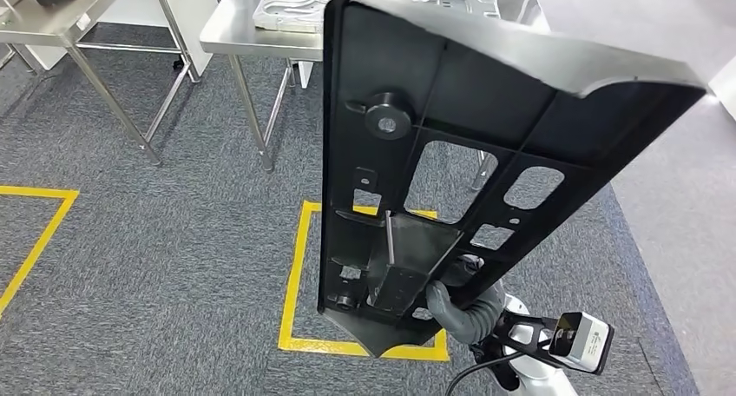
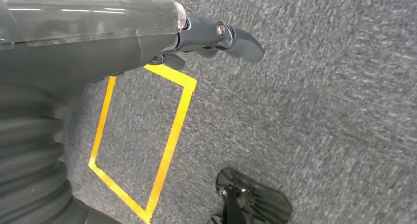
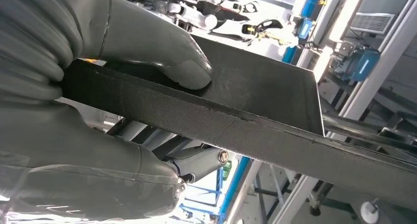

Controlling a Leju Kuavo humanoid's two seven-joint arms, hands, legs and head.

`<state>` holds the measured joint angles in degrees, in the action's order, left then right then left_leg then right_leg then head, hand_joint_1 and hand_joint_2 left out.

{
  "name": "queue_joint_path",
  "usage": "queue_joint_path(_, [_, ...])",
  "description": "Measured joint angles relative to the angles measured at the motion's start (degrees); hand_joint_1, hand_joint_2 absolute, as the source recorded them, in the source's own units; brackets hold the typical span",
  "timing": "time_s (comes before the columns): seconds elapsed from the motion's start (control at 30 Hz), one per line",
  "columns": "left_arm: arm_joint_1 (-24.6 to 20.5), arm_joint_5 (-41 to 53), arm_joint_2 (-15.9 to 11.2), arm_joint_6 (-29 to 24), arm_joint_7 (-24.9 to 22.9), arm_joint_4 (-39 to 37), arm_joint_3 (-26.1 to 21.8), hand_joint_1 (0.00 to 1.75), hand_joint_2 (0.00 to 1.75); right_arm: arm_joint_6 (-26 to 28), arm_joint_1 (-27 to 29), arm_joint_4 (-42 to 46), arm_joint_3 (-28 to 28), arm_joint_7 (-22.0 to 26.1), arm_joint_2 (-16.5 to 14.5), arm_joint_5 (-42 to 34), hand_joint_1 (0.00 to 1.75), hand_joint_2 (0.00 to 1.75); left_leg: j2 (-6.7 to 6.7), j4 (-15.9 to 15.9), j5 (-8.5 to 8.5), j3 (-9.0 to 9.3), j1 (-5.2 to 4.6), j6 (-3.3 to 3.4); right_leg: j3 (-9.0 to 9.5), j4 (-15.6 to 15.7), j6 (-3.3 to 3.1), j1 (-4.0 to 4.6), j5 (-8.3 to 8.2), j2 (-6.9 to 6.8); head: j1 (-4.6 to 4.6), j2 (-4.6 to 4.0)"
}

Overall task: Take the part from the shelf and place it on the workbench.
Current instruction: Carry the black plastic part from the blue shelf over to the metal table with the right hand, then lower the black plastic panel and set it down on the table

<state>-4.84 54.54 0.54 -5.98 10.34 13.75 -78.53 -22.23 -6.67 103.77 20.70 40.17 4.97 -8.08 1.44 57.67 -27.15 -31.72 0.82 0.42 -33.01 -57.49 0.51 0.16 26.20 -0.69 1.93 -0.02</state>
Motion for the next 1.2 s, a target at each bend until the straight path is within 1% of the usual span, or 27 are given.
queue_joint_path(0.07, [0.0,0.0,0.0,0.1,0.0,0.0,0.0,0.00,1.75,0.0,0.1,0.0,0.0,0.0,0.0,0.1,1.71,1.75,0.08,-0.1,-0.08,0.14,0.03,-0.71,0.10,0.4,-0.45,-0.11,-0.30,0.30,0.01,0.00])
queue_joint_path(0.13, [-0.1,0.0,0.0,0.2,0.1,0.0,0.0,0.00,1.75,0.0,0.1,0.1,0.0,0.0,0.0,0.1,1.71,1.75,-0.30,2.1,-1.66,-0.65,0.03,-1.18,0.51,1.1,-1.09,-0.48,-0.61,0.49,0.01,0.00])
queue_joint_path(0.17, [0.0,0.0,0.0,0.2,0.1,0.0,0.0,0.00,1.75,0.0,0.1,0.2,0.0,0.0,-0.1,0.1,1.71,1.75,-0.59,5.0,-3.36,-1.97,0.07,-1.32,0.70,1.3,-1.33,-0.62,-0.69,0.53,0.01,0.00])
queue_joint_path(0.23, [0.1,0.0,-0.1,0.2,0.3,0.0,0.0,0.00,1.75,0.0,0.3,0.2,0.0,0.0,-0.1,0.2,1.71,1.75,-0.91,12.8,-6.93,-5.73,0.08,-1.54,0.73,1.3,-1.68,-0.51,-0.54,0.69,0.01,0.00])
queue_joint_path(0.27, [0.2,0.0,-0.1,0.3,0.3,0.0,0.0,0.00,1.75,0.0,0.5,0.2,0.0,0.0,-0.1,0.2,1.71,1.75,-0.93,15.6,-7.67,-7.18,0.09,-1.63,0.76,1.3,-1.74,-0.46,-0.44,0.84,0.01,0.00])
queue_joint_path(0.3, [0.3,0.0,-0.1,0.3,0.4,0.0,0.0,0.00,1.75,0.0,0.7,0.2,0.0,0.0,-0.1,0.3,1.71,1.75,-0.93,16.3,-7.24,-7.66,0.11,-1.67,0.82,1.2,-1.74,-0.43,-0.33,1.01,0.01,0.00])
queue_joint_path(0.33, [0.3,0.0,-0.2,0.4,0.5,0.0,0.0,0.00,1.75,0.0,0.8,0.2,0.0,0.0,-0.1,0.4,1.71,1.75,-0.93,14.7,-5.72,-7.01,0.13,-1.66,0.93,1.1,-1.66,-0.43,-0.18,1.20,0.01,0.00])
queue_joint_path(0.4, [0.3,0.1,-0.3,0.4,0.6,0.0,0.0,0.00,1.75,-0.1,0.9,0.2,0.0,0.0,-0.1,0.6,1.71,1.75,-1.06,7.0,-1.73,-3.35,0.16,-1.45,1.19,0.6,-1.31,-0.41,0.28,1.51,0.01,0.00])
queue_joint_path(0.43, [0.3,0.1,-0.3,0.5,0.6,0.0,0.0,0.00,1.75,-0.2,0.9,0.2,-0.1,0.0,-0.1,0.7,1.71,1.75,-1.17,3.5,-0.55,-1.68,0.09,-1.20,1.21,0.3,-1.06,-0.31,0.56,1.65,0.01,0.00])
queue_joint_path(0.47, [0.2,0.2,-0.4,0.5,0.7,0.0,0.0,0.00,1.75,-0.3,1.0,0.3,-0.1,0.0,-0.1,0.8,1.71,1.75,-1.26,1.3,-0.09,-0.62,0.00,-0.89,1.18,0.2,-0.76,-0.23,0.76,1.74,0.01,0.00])
queue_joint_path(0.5, [0.2,0.3,-0.4,0.5,0.7,0.0,0.0,0.00,1.75,-0.3,1.0,0.4,-0.2,0.0,-0.1,0.9,1.71,1.75,-1.32,0.5,-0.30,-0.37,-0.07,-0.53,1.13,-0.1,-0.42,-0.11,0.76,1.80,0.01,0.00])
queue_joint_path(0.6, [0.3,0.5,-0.4,0.5,0.8,0.0,0.0,0.00,1.75,-0.5,1.1,0.6,-0.4,0.0,-0.1,1.0,1.71,1.75,-1.20,0.0,-0.27,-0.05,0.01,0.52,0.83,-1.2,0.54,-0.15,0.87,1.71,0.01,0.00])
queue_joint_path(0.63, [0.2,0.6,-0.4,0.5,0.8,0.0,0.0,0.00,1.75,-0.6,1.2,0.7,-0.5,0.0,-0.1,1.0,1.71,1.75,-1.17,-0.1,-0.28,0.25,0.08,0.83,0.14,-2.6,0.80,-0.25,1.63,1.56,0.01,0.00])
queue_joint_path(0.67, [0.2,0.6,-0.4,0.5,0.9,0.0,0.0,0.00,1.75,-0.7,1.2,0.8,-0.6,0.0,-0.1,1.1,1.71,1.75,-1.13,-0.2,-0.30,0.48,0.15,1.07,-1.23,-5.2,1.08,-0.38,2.92,1.41,0.00,0.00])
queue_joint_path(0.73, [0.2,0.6,-0.4,0.5,1.0,0.0,0.0,0.00,1.75,-0.8,1.3,1.0,-0.8,0.0,-0.1,1.1,1.71,1.75,-1.08,-0.1,-0.55,0.63,0.13,1.31,-5.57,-12.6,1.58,-0.55,6.02,1.21,0.01,0.00])
queue_joint_path(0.77, [0.2,0.6,-0.4,0.5,1.1,0.0,0.0,0.00,1.75,-0.9,1.4,1.0,-0.9,0.0,-0.1,1.1,1.71,1.75,-1.07,-0.1,-0.72,0.74,0.12,1.31,-7.62,-15.6,1.73,-0.63,6.90,1.15,0.01,0.00])
queue_joint_path(0.8, [0.3,0.7,-0.4,0.5,1.2,0.0,0.0,0.00,1.75,-0.9,1.5,1.0,-0.9,0.0,-0.1,1.1,1.71,1.75,-1.06,-0.1,-0.95,0.95,0.12,1.26,-8.85,-16.8,1.79,-0.69,6.70,1.09,0.01,0.00])
queue_joint_path(0.83, [0.3,0.7,-0.4,0.5,1.2,0.0,0.0,0.00,1.75,-0.9,1.6,1.0,-1.0,0.0,-0.1,1.2,1.71,1.75,-1.06,-0.1,-1.23,1.32,0.12,1.17,-8.86,-15.7,1.74,-0.75,5.27,1.02,0.01,0.00])
queue_joint_path(0.9, [0.3,0.8,-0.4,0.6,1.3,0.0,0.0,0.00,1.75,-0.8,1.6,1.0,-1.1,0.0,-0.1,1.2,1.71,1.75,-1.06,-0.2,-1.97,2.34,0.13,0.87,-6.03,-8.3,1.31,-0.76,0.39,0.77,0.00,0.00])
queue_joint_path(0.93, [0.3,0.8,-0.4,0.7,1.3,0.0,0.0,0.00,1.75,-0.8,1.6,1.0,-1.2,0.0,-0.1,1.3,1.71,1.75,-1.06,-0.2,-2.34,2.85,0.09,0.64,-4.42,-4.6,1.02,-0.59,-0.86,0.57,-0.01,0.00])
queue_joint_path(0.97, [0.2,0.8,-0.4,0.7,1.3,0.0,0.0,0.00,1.75,-0.7,1.5,1.0,-1.3,0.0,-0.1,1.3,1.71,1.75,-1.03,-0.3,-2.67,3.18,0.05,0.34,-3.33,-2.2,0.65,-0.38,-1.33,0.39,-0.01,0.00])
queue_joint_path(1.0, [0.2,0.8,-0.4,0.8,1.3,0.0,0.0,0.00,1.75,-0.7,1.5,1.0,-1.3,0.0,-0.2,1.3,1.71,1.75,-0.96,-0.4,-2.83,3.51,0.01,-0.02,-2.85,-1.0,0.22,-0.18,-1.19,0.31,-0.01,0.00])
queue_joint_path(1.03, [0.2,0.8,-0.4,0.8,1.3,0.0,0.0,0.00,1.75,-0.6,1.5,1.1,-1.4,0.0,-0.2,1.3,1.71,1.75,-0.89,-0.3,-2.81,3.84,-0.07,-0.43,-2.71,-0.8,-0.21,-0.05,-0.71,0.35,-0.01,0.00])
queue_joint_path(1.1, [0.1,0.8,-0.5,0.8,1.3,0.0,0.0,0.00,1.75,-0.5,1.6,1.2,-1.4,0.0,-0.3,1.5,1.71,1.75,-0.81,0.7,-2.81,4.04,-0.06,-1.05,-1.88,-0.4,-1.04,-0.18,-1.13,0.59,-0.01,0.00])
queue_joint_path(1.13, [0.0,0.8,-0.5,0.8,1.4,0.0,0.0,0.00,1.75,-0.4,1.6,1.3,-1.4,0.0,-0.3,1.6,1.71,1.75,-0.85,2.2,-3.05,3.37,-0.02,-1.20,-1.32,-0.2,-1.41,-0.26,-1.02,0.65,0.01,0.00])
queue_joint_path(1.17, [-0.1,0.8,-0.5,0.8,1.4,0.0,0.1,0.00,1.75,-0.3,1.6,1.3,-1.4,0.0,-0.5,1.7,1.71,1.75,-0.90,4.8,-3.75,2.02,0.08,-1.30,-0.78,-0.1,-1.73,-0.30,-0.83,0.68,0.02,0.00])
queue_joint_path(1.2, [-0.1,0.8,-0.5,0.8,1.4,0.0,0.1,0.00,1.75,-0.2,1.6,1.4,-1.4,0.0,-0.6,1.7,1.71,1.75,-0.96,8.3,-4.97,-0.05,0.15,-1.41,-0.37,0.0,-2.01,-0.26,-0.51,0.67,0.02,0.00])
